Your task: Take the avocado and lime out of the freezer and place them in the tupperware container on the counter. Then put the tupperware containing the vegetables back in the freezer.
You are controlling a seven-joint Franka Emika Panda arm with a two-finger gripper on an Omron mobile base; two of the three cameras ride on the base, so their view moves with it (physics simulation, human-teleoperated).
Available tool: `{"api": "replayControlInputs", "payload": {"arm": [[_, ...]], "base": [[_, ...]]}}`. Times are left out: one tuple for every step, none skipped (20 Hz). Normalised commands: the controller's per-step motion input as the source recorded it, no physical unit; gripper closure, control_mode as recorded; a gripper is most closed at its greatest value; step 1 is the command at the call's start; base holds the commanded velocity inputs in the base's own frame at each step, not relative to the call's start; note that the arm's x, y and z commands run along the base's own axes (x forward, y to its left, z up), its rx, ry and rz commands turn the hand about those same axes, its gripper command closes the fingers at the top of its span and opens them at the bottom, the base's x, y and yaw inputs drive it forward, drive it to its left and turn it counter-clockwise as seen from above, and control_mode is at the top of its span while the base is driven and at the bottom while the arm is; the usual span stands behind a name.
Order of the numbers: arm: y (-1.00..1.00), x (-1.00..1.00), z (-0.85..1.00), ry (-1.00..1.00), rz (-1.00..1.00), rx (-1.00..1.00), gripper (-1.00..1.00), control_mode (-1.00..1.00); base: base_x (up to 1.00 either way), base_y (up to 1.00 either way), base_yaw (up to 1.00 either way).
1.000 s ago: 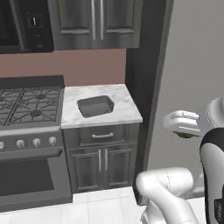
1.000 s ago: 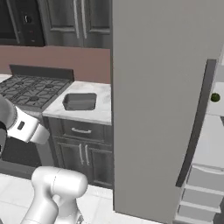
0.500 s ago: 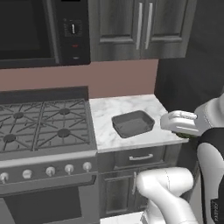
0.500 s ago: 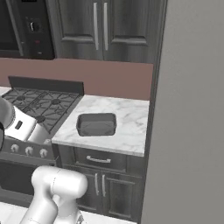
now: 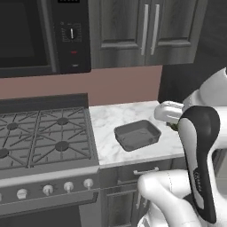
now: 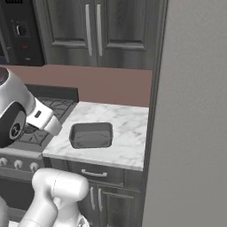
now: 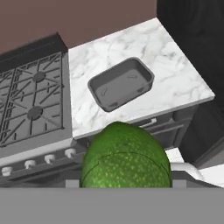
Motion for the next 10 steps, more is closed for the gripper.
{"api": "replayControlInputs", "payload": {"arm": [[-0.19,1.0,-0.51,0.12,-0.04,0.0,1.0,-1.0],[-0.11,1.0,-0.57,0.12,-0.03,0.0,1.0,-1.0],[-0.06,1.0,-0.66,0.12,-0.01,0.0,1.0,-1.0],[-0.06,1.0,-0.71,0.12,-0.01,0.0,1.0,-1.0],[-0.07,1.0,-0.8,0.15,0.0,0.0,1.0,-1.0],[-0.05,1.0,-0.84,0.16,0.0,0.0,1.0,-1.0],[0.0,1.0,-0.88,0.16,0.0,0.0,1.0,-1.0],[0.0,1.0,-0.9,0.15,0.0,0.0,1.0,-1.0],[0.0,1.0,-0.89,0.15,0.0,0.0,1.0,-1.0],[0.0,0.96,-0.86,0.12,0.0,0.0,1.0,-1.0]], "base": [[0.0,0.0,0.0],[0.0,0.0,0.0],[0.0,0.0,0.0],[0.0,0.0,0.0],[0.0,0.0,0.0],[0.0,0.0,0.0],[0.0,0.0,0.0],[0.0,0.0,0.0],[0.0,0.0,0.0],[0.0,0.0,0.0]]}}
